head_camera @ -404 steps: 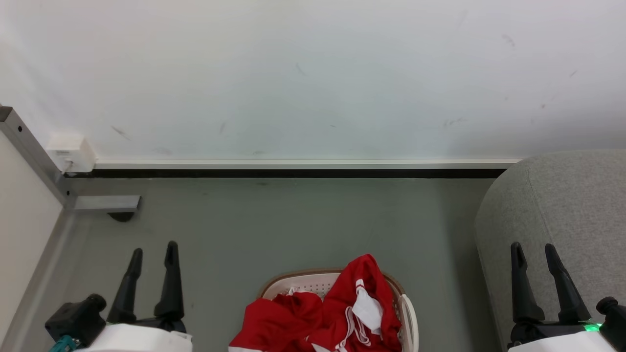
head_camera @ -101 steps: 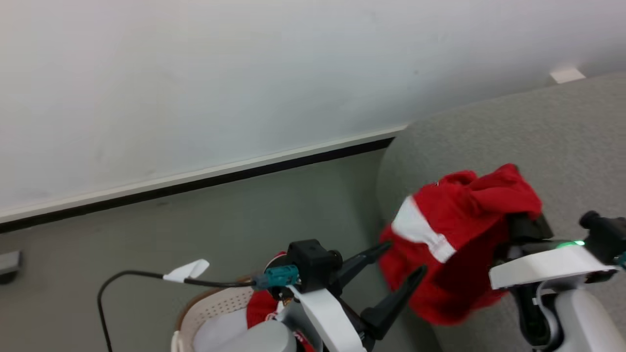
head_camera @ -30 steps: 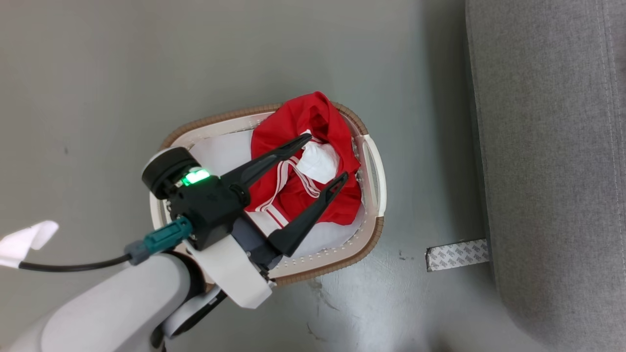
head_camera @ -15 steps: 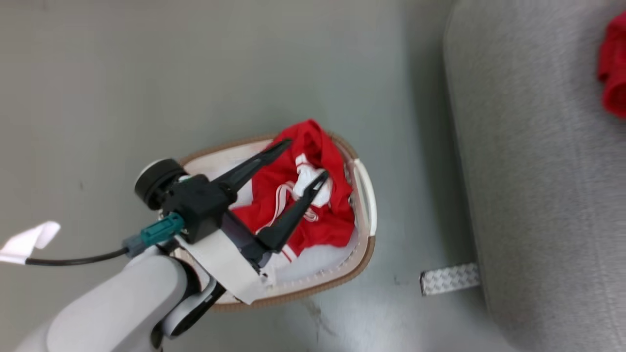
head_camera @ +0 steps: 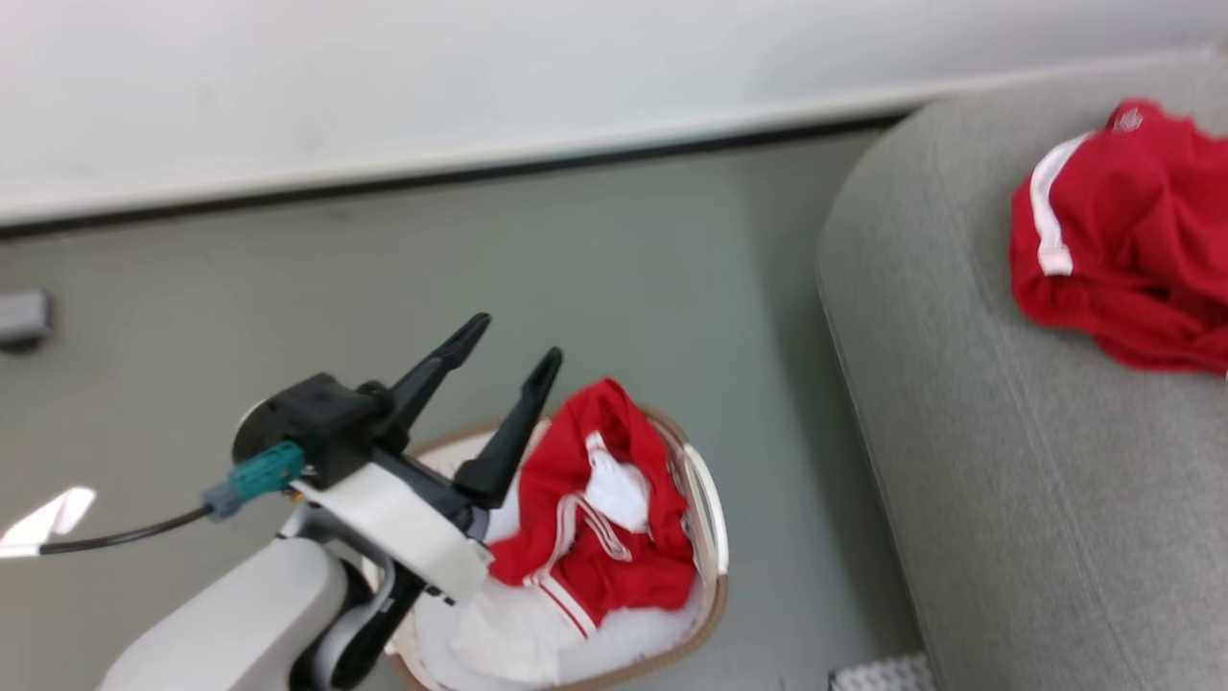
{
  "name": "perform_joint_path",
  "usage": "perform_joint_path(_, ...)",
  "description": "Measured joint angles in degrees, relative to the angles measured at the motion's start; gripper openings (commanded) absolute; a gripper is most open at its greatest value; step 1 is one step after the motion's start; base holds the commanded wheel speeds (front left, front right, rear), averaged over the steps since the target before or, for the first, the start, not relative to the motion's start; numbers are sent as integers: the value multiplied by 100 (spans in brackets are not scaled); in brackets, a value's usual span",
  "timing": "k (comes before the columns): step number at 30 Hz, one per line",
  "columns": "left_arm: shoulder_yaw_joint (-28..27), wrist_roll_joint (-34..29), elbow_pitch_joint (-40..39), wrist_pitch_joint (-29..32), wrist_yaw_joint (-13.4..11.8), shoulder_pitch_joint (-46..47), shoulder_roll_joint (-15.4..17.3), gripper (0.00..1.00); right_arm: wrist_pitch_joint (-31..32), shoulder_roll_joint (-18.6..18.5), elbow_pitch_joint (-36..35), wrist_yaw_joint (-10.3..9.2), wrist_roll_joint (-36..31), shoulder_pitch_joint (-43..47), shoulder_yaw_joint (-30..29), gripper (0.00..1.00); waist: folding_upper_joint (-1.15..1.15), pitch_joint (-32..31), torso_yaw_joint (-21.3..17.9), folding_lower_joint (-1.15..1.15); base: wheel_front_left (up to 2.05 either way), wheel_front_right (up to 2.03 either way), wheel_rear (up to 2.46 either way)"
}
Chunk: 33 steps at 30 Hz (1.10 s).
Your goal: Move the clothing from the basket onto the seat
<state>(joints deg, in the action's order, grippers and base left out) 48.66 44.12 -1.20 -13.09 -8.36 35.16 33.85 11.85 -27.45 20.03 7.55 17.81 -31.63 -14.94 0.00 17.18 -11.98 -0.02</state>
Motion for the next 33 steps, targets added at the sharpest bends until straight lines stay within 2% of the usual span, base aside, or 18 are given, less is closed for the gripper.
perform_joint_path(4, -252, 93, 138, -104, -118, -185, 33, 100, -312, 99, -537, 0, 779, 225, 196, 100, 0, -403, 135, 0, 0, 0, 0)
perform_joint_path(7, -482, 231, 224, -147, -220, -346, 57, 100, -494, 276, -985, 0, 951, 435, 314, 100, 0, -653, 287, 0, 0, 0, 0)
perform_joint_path(14, -1091, 377, 327, -197, -470, -918, 70, 100, -754, 909, -1756, 0, 909, 1072, 530, 100, 0, -1103, 709, 0, 0, 0, 0)
perform_joint_path(18, -1435, 232, 325, -202, -583, -1328, -33, 100, -953, 1519, -2167, 0, 666, 1594, 728, 100, 0, -1288, 933, 0, 0, 0, 0)
perform_joint_path(21, -1823, -7, 226, -203, -632, -1675, -243, 100, -1147, 1997, -2465, 0, 332, 2084, 864, 100, 0, -1391, 1077, 0, 0, 0, 0)
perform_joint_path(25, -2383, -359, 154, -203, -561, -2184, -539, 100, -1494, 2295, -2648, 0, 113, 2726, 1171, 100, 0, -1478, 1204, 0, 0, 0, 0)
perform_joint_path(33, -3297, -1059, 348, -203, -190, -3037, -1247, 100, -2164, 2430, -2218, 0, -8, 3242, 1640, 100, 0, -1603, 1244, 1, 0, 0, 0)
